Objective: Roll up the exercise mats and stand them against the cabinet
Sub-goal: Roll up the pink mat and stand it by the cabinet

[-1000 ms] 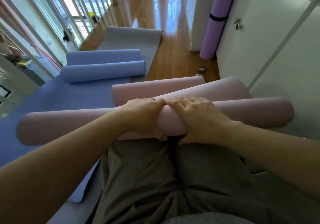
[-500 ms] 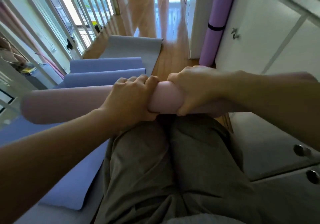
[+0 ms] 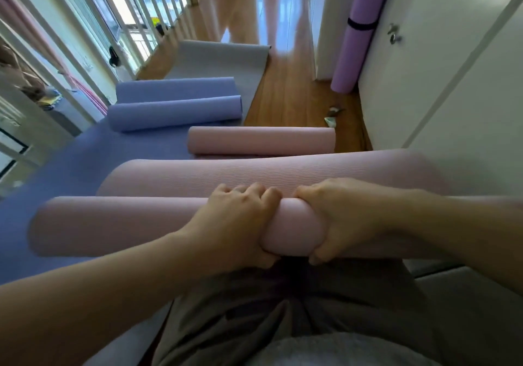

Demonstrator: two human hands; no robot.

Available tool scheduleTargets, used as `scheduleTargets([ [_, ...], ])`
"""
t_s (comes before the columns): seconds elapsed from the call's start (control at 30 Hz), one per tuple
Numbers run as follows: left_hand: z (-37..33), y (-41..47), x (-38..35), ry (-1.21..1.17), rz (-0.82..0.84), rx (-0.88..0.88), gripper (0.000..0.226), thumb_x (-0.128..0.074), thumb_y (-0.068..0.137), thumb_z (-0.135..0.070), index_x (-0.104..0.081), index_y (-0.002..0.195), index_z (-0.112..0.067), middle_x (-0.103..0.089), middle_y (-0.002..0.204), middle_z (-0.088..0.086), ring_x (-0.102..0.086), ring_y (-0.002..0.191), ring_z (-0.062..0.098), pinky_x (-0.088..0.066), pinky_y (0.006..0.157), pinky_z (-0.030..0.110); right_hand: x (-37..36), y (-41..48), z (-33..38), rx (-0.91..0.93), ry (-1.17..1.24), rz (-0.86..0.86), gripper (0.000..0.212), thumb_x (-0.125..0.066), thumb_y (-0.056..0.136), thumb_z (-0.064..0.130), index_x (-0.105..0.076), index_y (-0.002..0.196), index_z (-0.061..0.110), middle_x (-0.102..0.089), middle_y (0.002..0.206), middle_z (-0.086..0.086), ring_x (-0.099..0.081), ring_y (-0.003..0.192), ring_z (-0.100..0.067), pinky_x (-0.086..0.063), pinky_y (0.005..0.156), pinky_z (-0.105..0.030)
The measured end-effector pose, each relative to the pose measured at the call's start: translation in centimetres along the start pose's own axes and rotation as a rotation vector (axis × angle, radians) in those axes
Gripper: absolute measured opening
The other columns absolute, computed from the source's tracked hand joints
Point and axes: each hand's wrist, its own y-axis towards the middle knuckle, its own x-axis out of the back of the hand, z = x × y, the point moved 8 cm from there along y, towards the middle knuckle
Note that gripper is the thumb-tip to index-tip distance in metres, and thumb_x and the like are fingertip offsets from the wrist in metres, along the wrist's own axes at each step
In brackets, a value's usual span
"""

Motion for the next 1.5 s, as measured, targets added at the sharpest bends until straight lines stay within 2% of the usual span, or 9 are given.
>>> scheduleTargets([
  [0.13, 0.9, 1.4, -0.3, -0.113, 0.133, -0.009, 0.086, -0.069, 0.064, -0.068, -0.036, 0.133, -0.029, -0.051, 0.128, -0.007, -0.053, 0.11, 0.015, -0.044, 0.092, 0.034, 0.9, -0.9, 0.2, -0.041, -0.066, -0.1, 0.102, -0.073, 0.068, 0.062, -0.019, 0.148, 0.029, -0.039, 0.146, 0.007, -0.043, 0.129, -0.015, -0.041, 0.105, -0.036],
  [0.27, 2.0, 2.8, -0.7, -0.208, 0.28, 0.009, 0.09, -0.074, 0.06, -0.067, -0.037, 0.133, -0.03, -0.052, 0.131, -0.006, -0.052, 0.11, 0.017, -0.044, 0.096, 0.033, 0.0, -1.3, 2.3, -0.061, -0.222, -0.234, 0.104, -0.069, 0.078, 0.053, 0.0, 0.151, 0.024, -0.034, 0.147, -0.001, -0.039, 0.13, -0.021, -0.034, 0.11, -0.04],
  [0.5, 1.3, 1.3, -0.1, 0.043, -0.063, 0.051, 0.09, -0.067, 0.068, -0.066, -0.029, 0.141, -0.028, -0.046, 0.137, -0.003, -0.048, 0.122, 0.019, -0.039, 0.102, 0.04, 1.5, 1.0, 0.1, -0.063, -0.048, -0.184, 0.092, -0.077, 0.065, 0.053, -0.03, 0.142, 0.031, -0.05, 0.134, 0.008, -0.052, 0.116, -0.013, -0.048, 0.096, -0.033],
  [0.7, 3.9, 3.6, 0.5, -0.21, 0.144, 0.069, 0.088, -0.073, 0.063, -0.067, -0.039, 0.136, -0.034, -0.053, 0.131, -0.01, -0.052, 0.114, 0.014, -0.041, 0.095, 0.032, 1.2, 0.2, 1.1, -0.176, -0.239, -0.276, 0.091, -0.068, 0.083, 0.042, -0.008, 0.15, 0.023, -0.033, 0.147, -0.003, -0.034, 0.134, -0.025, -0.024, 0.115, -0.049],
  [0.8, 4.0, 4.0, 0.2, -0.202, 0.197, 0.106, 0.089, -0.072, 0.063, -0.068, -0.035, 0.138, -0.036, -0.051, 0.133, -0.01, -0.05, 0.116, 0.015, -0.037, 0.1, 0.034, 0.8, 0.2, 1.2, -0.173, -0.29, -0.376, 0.089, -0.067, 0.083, 0.04, -0.009, 0.148, 0.023, -0.036, 0.144, -0.005, -0.04, 0.129, -0.026, -0.033, 0.11, -0.046],
  [0.97, 2.6, 2.6, 0.1, 0.113, -0.115, 0.136, 0.094, -0.063, 0.075, -0.062, -0.014, 0.148, -0.03, -0.039, 0.144, 0.0, -0.039, 0.131, 0.025, -0.017, 0.114, 0.056, 2.8, 1.7, -0.8, -0.149, -0.099, -0.314, 0.089, -0.077, 0.07, 0.045, -0.028, 0.143, 0.027, -0.05, 0.131, 0.003, -0.05, 0.118, -0.018, -0.042, 0.101, -0.037],
  [1.17, 4.1, 3.9, 0.8, 0.0, -0.108, 0.097, 0.094, -0.068, 0.068, -0.065, -0.024, 0.144, -0.032, -0.049, 0.135, 0.0, -0.048, 0.122, 0.024, -0.031, 0.108, 0.044, 1.7, 0.9, -0.1, -0.236, -0.328, -0.416, 0.095, -0.072, 0.078, 0.039, -0.013, 0.151, 0.018, -0.04, 0.143, -0.008, -0.039, 0.132, -0.03, -0.015, 0.115, -0.058],
  [1.3, 4.8, 5.2, 0.8, -0.054, 0.01, 0.108, 0.093, -0.07, 0.066, -0.067, -0.028, 0.142, -0.034, -0.05, 0.136, -0.003, -0.047, 0.124, 0.022, -0.028, 0.108, 0.048, 1.8, 1.5, -1.0, -0.216, -0.326, -0.55, 0.092, -0.085, 0.061, 0.038, -0.042, 0.139, 0.015, -0.061, 0.12, -0.014, -0.061, 0.107, -0.035, -0.04, 0.102, -0.056],
  [1.5, 3.4, 3.8, 0.4, 0.168, -0.167, 0.189, 0.087, -0.063, 0.081, -0.053, -0.014, 0.149, -0.029, -0.038, 0.145, 0.003, -0.036, 0.134, 0.028, -0.007, 0.112, 0.066, 3.0, 2.4, -2.3, -0.151, -0.23, -0.508, 0.082, -0.075, 0.069, 0.048, -0.037, 0.137, 0.022, -0.059, 0.121, -0.004, -0.058, 0.107, -0.023, -0.043, 0.098, -0.039],
])
